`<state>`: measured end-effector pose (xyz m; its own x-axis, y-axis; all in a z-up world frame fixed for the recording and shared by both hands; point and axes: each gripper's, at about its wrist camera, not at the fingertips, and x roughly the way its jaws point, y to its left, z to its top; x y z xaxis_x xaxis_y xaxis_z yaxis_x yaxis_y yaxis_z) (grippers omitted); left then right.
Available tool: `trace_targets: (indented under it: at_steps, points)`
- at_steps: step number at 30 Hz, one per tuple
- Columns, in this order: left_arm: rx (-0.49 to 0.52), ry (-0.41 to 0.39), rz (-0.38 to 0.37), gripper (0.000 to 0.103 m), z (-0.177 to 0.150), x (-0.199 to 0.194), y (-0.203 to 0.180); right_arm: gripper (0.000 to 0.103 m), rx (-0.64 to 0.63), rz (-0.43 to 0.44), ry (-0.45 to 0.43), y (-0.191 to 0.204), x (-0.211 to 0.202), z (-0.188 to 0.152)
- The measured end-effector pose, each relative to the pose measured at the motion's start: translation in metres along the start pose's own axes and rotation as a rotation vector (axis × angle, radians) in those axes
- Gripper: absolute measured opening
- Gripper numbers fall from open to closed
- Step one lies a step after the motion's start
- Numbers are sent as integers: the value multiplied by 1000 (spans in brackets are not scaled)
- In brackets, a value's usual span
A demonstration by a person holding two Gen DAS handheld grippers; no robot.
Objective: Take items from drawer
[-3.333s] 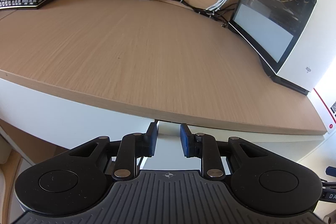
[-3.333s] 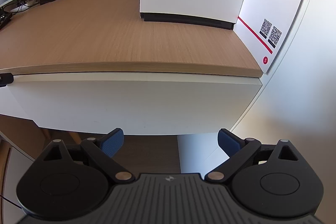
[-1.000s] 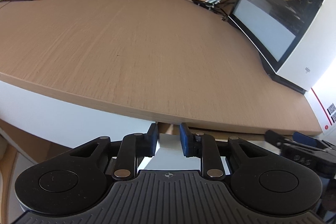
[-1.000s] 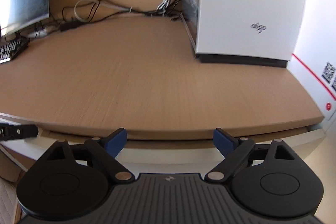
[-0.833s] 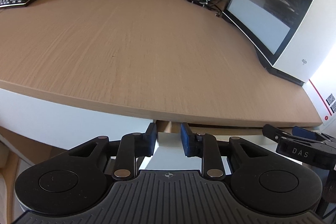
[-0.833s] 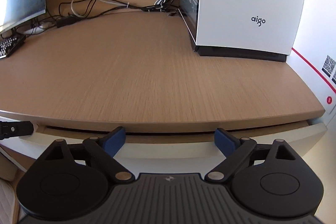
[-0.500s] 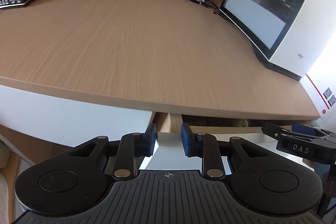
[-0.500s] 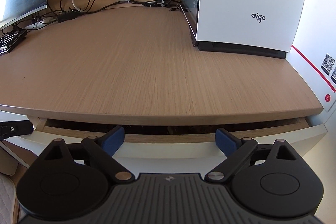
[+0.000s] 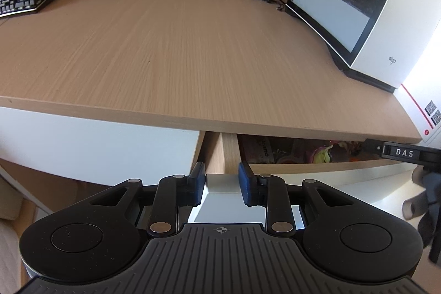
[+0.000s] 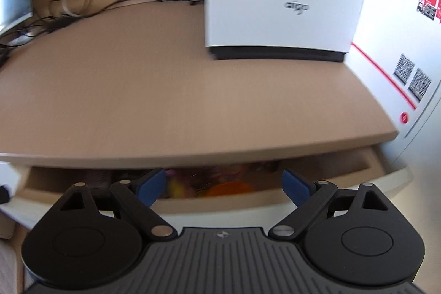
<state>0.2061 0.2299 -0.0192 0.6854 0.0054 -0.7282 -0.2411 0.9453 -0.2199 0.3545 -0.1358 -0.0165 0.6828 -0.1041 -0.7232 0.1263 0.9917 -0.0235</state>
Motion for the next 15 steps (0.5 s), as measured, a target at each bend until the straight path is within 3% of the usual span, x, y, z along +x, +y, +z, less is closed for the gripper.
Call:
trace_targets:
  at_steps: [5, 7, 10, 15]
  points:
    - [58, -58, 29, 25, 7, -11, -7, 92, -74, -9, 61, -13, 16, -1]
    - [71, -56, 6, 25, 14, -13, -16, 92, -77, 3, 57, -18, 19, -3]
    - [133, -26, -40, 25, 20, -6, -42, 92, -78, 28, 80, -22, 18, -2]
    - [218, 72, -38, 25, 7, 20, -83, 92, -76, 68, 70, -29, 6, -10]
